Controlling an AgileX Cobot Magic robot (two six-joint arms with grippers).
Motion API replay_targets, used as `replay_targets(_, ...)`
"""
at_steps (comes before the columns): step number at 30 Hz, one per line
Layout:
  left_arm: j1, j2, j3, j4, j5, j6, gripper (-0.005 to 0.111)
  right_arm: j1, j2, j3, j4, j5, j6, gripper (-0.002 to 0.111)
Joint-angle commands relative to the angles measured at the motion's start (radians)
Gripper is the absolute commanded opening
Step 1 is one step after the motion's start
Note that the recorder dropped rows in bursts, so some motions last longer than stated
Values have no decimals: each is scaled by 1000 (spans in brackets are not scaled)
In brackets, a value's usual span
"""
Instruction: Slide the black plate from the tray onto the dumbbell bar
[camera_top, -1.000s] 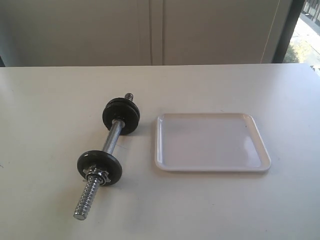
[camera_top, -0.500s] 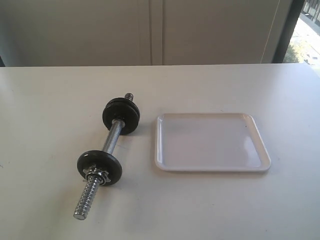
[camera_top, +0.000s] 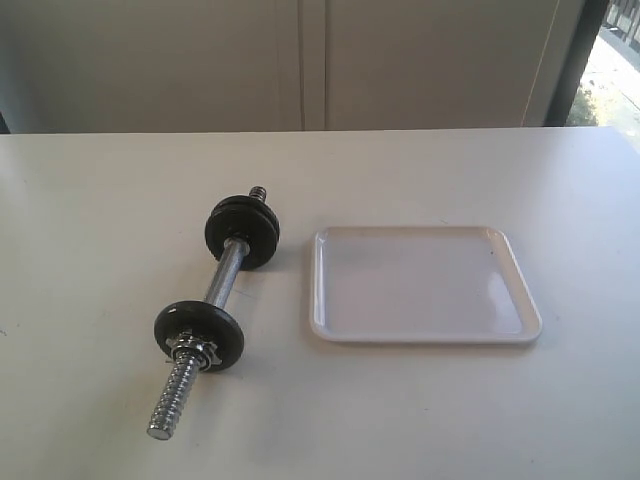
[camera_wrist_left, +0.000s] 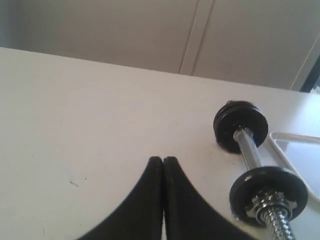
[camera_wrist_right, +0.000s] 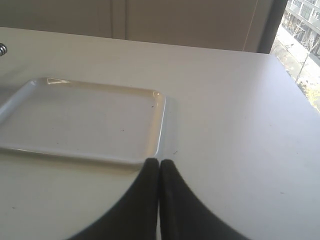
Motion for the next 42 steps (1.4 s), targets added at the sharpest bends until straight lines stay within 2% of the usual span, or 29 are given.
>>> replay_targets(1,0,-4,4,11,122,120,0,2,-6,4,2,-4,-6,0)
replay_targets(4,0,-4,4,14,201,154,0,2,-6,4,2,-4,-6,0)
replay_targets(20,0,-4,4,81,203,236,0,2,-6,4,2,-4,-6,0)
replay_targets(29,4,-4,4,83,201,198,0,2,-6,4,2,-4,-6,0)
replay_targets(35,45,-4,4,83,197,165,0,2,-6,4,2,-4,-6,0)
replay_targets(42,45,-4,4,83,197,163,0,2,-6,4,2,-4,-6,0)
